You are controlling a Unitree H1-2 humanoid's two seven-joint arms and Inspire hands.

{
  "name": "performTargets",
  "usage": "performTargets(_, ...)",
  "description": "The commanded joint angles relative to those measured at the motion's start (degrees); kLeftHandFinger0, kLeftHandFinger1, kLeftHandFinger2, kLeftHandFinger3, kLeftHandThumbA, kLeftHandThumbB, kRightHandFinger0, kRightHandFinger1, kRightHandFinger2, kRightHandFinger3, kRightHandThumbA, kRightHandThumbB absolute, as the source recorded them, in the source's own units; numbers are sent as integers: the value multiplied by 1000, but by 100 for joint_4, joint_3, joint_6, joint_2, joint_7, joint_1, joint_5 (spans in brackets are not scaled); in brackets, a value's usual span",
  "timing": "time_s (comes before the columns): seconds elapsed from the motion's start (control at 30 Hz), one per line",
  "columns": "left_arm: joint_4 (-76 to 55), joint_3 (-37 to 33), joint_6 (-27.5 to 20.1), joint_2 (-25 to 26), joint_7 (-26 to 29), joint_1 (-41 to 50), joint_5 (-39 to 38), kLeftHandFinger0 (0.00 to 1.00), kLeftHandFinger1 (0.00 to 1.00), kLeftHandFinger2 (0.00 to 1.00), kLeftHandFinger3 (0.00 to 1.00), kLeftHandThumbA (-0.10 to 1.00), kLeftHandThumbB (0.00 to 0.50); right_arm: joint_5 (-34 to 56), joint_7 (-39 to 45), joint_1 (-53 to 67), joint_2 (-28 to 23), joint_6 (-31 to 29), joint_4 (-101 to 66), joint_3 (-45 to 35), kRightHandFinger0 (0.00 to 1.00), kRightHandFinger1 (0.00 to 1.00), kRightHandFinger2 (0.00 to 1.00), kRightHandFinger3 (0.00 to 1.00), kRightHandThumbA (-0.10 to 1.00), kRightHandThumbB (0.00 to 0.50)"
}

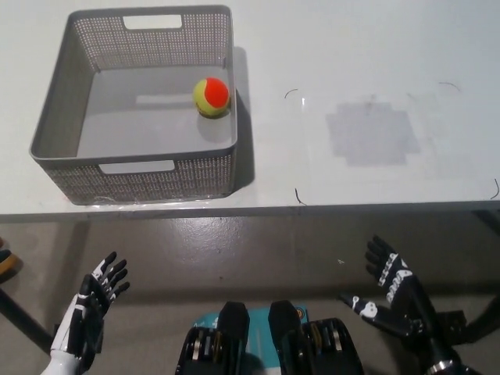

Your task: Use the right hand to pick up a tennis ball and put it into a container on the left side

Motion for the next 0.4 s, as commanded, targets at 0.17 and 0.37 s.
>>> performTargets(0.17, -57, 14, -48, 25, 40, -13, 11, 1000, 1000, 1000, 1000, 1000, 240, 242, 274, 55, 24, -172, 10, 14, 1000, 1000, 1000, 1000, 952, 143)
performTargets(0.37, -77, 11, -4, 14, -10, 2, -66, 1000, 1000, 1000, 1000, 1000, 232, 88, 192, 17, -2, -190, 64, 31, 1000, 1000, 1000, 1000, 986, 141)
